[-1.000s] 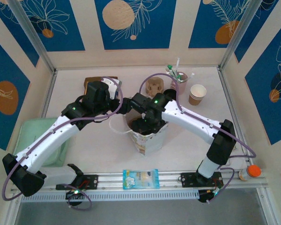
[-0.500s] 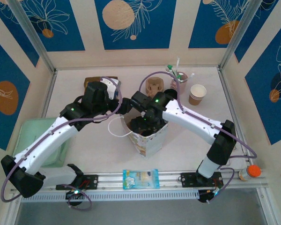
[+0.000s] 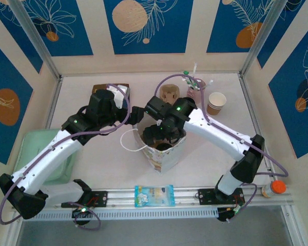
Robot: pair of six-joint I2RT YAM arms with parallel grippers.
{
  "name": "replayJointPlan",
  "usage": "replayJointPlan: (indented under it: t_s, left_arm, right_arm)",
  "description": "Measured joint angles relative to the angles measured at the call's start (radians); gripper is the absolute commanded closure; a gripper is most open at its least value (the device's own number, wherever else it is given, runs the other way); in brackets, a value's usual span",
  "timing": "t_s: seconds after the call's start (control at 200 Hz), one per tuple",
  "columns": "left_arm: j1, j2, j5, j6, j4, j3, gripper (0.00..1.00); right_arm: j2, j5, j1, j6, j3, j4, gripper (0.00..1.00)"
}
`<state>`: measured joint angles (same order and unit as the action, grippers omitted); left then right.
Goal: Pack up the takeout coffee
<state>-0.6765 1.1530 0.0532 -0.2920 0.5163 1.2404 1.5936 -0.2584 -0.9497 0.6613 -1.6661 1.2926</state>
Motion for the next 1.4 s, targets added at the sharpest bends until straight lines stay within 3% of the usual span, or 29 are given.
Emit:
replayJointPlan:
  t_s: [1.401]
  left_arm:
    - [0.0,0.002,0.0,-0.018,0.024,-0.008,0.0]
  right_arm:
    - [-0.042,-0.05,-0.007,-0.007,-0.082,0.066,0.01]
